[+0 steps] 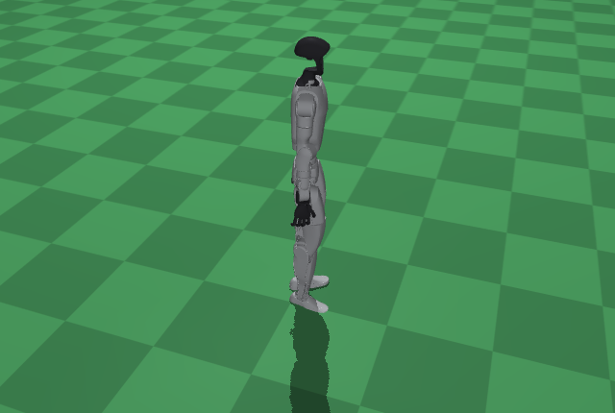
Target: Upper body actions
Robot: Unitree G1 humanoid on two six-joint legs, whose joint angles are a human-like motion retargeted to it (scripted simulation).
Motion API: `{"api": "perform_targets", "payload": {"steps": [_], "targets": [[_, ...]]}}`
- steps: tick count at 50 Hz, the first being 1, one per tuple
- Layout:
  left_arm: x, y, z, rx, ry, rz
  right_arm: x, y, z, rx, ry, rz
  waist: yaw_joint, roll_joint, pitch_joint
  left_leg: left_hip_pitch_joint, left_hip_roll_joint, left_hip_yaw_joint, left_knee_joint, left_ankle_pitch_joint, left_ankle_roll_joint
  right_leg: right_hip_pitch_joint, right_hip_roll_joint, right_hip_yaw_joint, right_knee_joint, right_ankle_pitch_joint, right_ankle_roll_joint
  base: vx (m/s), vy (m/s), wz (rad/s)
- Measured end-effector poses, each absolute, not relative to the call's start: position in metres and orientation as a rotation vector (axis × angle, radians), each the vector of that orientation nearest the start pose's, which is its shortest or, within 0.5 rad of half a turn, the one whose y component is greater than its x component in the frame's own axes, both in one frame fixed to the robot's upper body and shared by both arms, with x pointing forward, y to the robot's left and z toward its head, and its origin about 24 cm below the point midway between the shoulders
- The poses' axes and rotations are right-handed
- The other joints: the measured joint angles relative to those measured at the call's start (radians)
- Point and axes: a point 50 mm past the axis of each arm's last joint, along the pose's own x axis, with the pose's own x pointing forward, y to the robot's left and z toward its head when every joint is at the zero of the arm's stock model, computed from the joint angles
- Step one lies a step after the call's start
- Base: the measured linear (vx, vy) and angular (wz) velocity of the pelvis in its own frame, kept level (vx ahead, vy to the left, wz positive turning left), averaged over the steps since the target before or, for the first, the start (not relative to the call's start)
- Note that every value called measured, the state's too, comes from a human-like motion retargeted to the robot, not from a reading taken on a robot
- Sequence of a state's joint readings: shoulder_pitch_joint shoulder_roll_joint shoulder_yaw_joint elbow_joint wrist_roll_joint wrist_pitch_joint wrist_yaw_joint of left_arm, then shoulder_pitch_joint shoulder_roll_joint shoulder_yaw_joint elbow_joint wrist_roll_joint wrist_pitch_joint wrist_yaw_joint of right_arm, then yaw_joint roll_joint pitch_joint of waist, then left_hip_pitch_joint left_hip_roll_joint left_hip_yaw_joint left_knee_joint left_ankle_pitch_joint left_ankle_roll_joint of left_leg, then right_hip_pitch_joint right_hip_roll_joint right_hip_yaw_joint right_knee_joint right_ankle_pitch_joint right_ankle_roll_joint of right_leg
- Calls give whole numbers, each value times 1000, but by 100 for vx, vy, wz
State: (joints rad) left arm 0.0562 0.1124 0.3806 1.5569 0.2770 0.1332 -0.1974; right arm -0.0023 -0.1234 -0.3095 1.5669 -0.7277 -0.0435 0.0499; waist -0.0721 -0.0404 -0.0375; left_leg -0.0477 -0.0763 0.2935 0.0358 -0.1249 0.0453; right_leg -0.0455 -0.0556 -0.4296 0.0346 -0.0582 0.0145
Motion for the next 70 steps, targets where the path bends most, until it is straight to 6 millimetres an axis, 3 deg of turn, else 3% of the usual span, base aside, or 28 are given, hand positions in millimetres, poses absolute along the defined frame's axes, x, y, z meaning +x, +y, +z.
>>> {"api": "perform_targets", "payload": {"steps": [10, 25, 30, 36, 41, 43, 48, 55, 60, 65, 70], "targets": [[-29, 191, -177, -163, 1748, 45, 10, -189, -180, -363, 1548, 329, 19, -6, -17, 6, 17, -15, 1, -16, -23, 17, 24, -10, -15, -15, -18, 1, -9, 8], [-17, 185, -179, -166, 1697, 18, -7, -192, -179, -361, 1613, 325, -13, 10, -28, 23, 48, 18, 24, -61, -53, 20, 53, 24, -19, -23, -42, -1, -7, -10], [-5, 186, -179, -141, 1668, -7, -13, -194, -178, -339, 1637, 289, -9, -4, -5, -6, 56, 21, 127, -91, -72, 25, 40, 55, -20, -22, -43, -3, -2, 5], [18, 194, -179, -38, 1618, -58, -22, -196, -177, -332, 1670, 278, 52, -39, 32, -47, 24, -89, 217, -113, -25, 40, 6, 57, -31, -7, -42, -4, 0, -9], [4, 189, -179, -74, 1638, -52, -22, -204, -176, -402, 1673, 282, 36, -3, 3, -6, 14, -97, 117, -122, -12, 31, 24, 77, -26, -5, -36, 7, 14, -31], [-4, 187, -179, -96, 1663, -40, -18, -203, -177, -385, 1655, 267, -8, 10, -13, -13, 9, -111, 98, -113, -7, 21, 20, 63, -25, -4, -31, 6, 15, 23], [-6, 191, -178, -94, 1685, -33, -2, -195, -179, -287, 1584, 238, -7, 2, 17, -6, -4, -84, 85, -121, 9, 4, 0, 82, -13, 16, -18, -3, 12, -30], [-3, 189, -179, -198, 1645, 53, 26, -189, -179, -352, 1503, 294, 34, 7, 12, -35, 27, 35, 51, -131, 15, -120, -6, 170, 95, -4, 21, -10, 11, -90], [-4, 192, -179, -214, 1642, 95, 33, -185, -180, -362, 1472, 329, 23, 7, 35, -12, 22, 38, 1, -104, 20, -86, -27, 102, 91, 17, 4, -6, 0, -11], [-15, 198, -177, -188, 1684, 77, 5, -190, -180, -378, 1552, 329, 14, -16, 2, 3, -11, -16, -9, -97, 21, -27, -53, 23, 7, 33, 11, 13, -3, 58], [-7, 192, -178, -213, 1658, 97, -8, -197, -178, -348, 1625, 277, 65, -19, 12, 2, -5, -14, 8, -109, 14, -8, -47, 4, -16, 42, 9, -4, -3, 2]]}}
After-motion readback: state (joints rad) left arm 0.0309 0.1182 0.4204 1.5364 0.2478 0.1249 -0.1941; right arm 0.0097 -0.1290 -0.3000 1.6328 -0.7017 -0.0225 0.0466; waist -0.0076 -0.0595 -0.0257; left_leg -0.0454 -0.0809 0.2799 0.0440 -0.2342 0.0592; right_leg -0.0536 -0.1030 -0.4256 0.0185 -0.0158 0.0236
